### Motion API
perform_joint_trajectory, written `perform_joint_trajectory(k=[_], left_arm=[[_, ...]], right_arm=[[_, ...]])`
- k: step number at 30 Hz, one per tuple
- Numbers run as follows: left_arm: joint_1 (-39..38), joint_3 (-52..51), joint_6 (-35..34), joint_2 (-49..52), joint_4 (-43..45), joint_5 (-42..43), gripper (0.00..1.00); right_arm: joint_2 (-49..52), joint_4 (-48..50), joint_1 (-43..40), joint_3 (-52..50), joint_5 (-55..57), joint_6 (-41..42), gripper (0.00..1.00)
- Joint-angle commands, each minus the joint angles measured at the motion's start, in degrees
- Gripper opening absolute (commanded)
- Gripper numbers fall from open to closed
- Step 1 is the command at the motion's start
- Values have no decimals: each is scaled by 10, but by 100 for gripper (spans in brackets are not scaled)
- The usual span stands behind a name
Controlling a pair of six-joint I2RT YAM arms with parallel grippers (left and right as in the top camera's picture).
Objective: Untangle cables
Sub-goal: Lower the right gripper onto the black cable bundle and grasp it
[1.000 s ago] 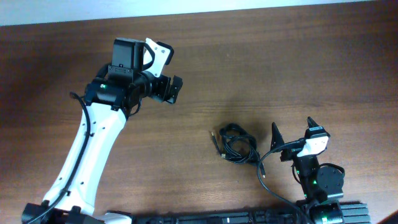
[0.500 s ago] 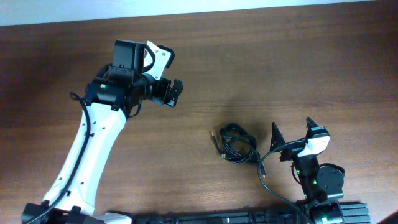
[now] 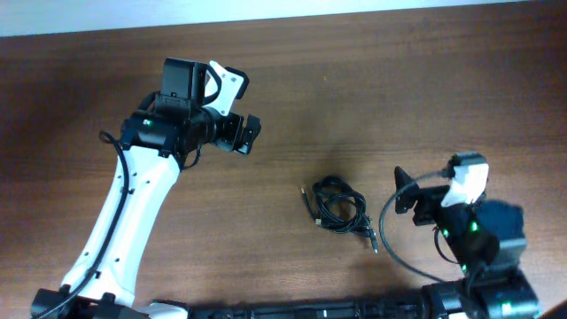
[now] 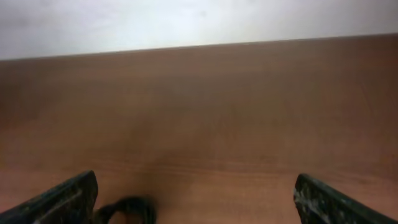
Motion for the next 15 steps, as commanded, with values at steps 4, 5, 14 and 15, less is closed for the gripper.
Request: perform_joint_trajectory(k=[4, 5, 14, 15], left_arm=[[-2, 10, 3, 4, -11, 22, 99], [-2, 10, 3, 4, -12, 22, 99], [-2, 10, 3, 4, -14, 21, 99], [-2, 10, 3, 4, -14, 21, 99]], right_arm=[[190, -16, 4, 103, -136, -41, 100], [204, -19, 4, 103, -167, -41, 100], [367, -46, 4, 103, -255, -92, 100], [379, -66, 4, 103, -255, -116, 100]])
